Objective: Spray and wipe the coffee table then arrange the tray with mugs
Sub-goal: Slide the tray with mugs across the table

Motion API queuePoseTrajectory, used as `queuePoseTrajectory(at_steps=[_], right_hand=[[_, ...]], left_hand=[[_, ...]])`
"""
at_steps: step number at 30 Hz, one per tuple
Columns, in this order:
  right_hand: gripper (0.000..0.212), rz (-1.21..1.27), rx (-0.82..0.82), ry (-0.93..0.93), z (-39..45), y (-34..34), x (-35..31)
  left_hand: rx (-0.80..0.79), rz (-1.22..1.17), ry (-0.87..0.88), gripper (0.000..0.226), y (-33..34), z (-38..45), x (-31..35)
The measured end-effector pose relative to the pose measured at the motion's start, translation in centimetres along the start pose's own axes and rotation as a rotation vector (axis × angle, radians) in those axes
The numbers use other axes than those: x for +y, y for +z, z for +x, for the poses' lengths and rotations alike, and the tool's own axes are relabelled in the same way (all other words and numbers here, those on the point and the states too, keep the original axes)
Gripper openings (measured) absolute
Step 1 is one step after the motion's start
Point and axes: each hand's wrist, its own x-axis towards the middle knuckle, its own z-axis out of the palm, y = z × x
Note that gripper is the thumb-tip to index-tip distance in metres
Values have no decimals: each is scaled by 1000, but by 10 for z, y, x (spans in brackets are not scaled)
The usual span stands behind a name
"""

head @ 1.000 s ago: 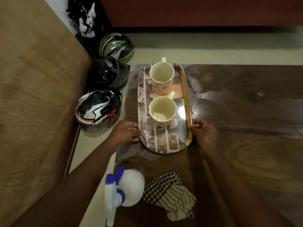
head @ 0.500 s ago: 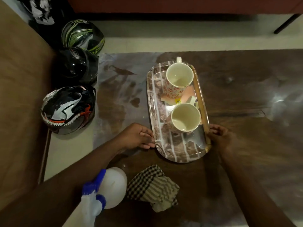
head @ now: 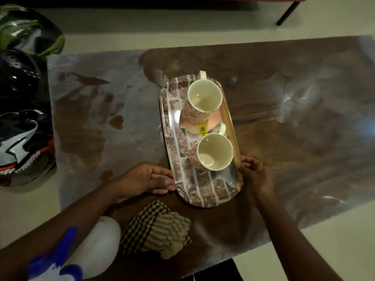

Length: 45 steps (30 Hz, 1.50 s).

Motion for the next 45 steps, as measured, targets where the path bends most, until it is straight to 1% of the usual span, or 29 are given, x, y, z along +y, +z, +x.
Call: queuePoseTrajectory(at_steps=[2,6,8,9,12,13,16,18,22,24,27,30,32,35,36,38,39,42,43,45], right_hand=[[28,0,28,6,-4,-8,6],[26,3,72,-2,-11,-22,12],[25,7,84,-3,-12,-26,13],[26,11,88,-8,-13,-27,14],[27,21,101,-21,-13,-27,15],[27,29,99,-18,-13,-27,15],[26,49,92,-15,-16,-25,14],[22,17,112,-34,-19,-23,15],[17,-164,194,-101,-28,-15,19],[17,-206,236,-118,-32,-10,20],[18,-230,240,-128,-35,-5,18],[24,-310,212,-147,-39,-6,15],[31,-437,205,-188,-43,-8,15],[38,-556,260,-338,-59,-7,11],[41,-576,276,-394,-67,-4,8],[43,-543,274,-498,-87,4,-3],[40,-509,253,-551,-99,9,-10],[31,-461,122,-718,-132,33,-22],[30,-455,87,-754,-139,39,-23],[29,-403,-8,-769,-149,58,-23]], left_hand=[[-20,-8,-8,79,4,2,-2],[-90,-23,-15,64,14,6,-5],[-100,-21,-23,58,17,8,-5],[-107,-22,-22,61,17,9,-5],[-117,-9,-22,81,20,10,-3],[-112,-10,-23,80,21,10,-3],[-101,-15,-31,74,20,9,-4],[-109,-13,-37,72,19,8,-3],[-124,-12,-41,48,19,10,0],[-127,-13,-41,45,21,11,0],[-125,-15,-36,52,22,10,1],[-126,4,-57,69,18,8,2],[-115,29,-70,81,12,6,4],[-61,41,-78,89,1,-5,9],[-40,49,-76,89,-5,-11,10],[1,78,-72,81,-17,-25,14],[21,92,-68,78,-22,-33,14],[100,123,-36,86,-35,-57,12],[132,131,-24,82,-36,-61,12],[197,140,9,77,-39,-76,9]])
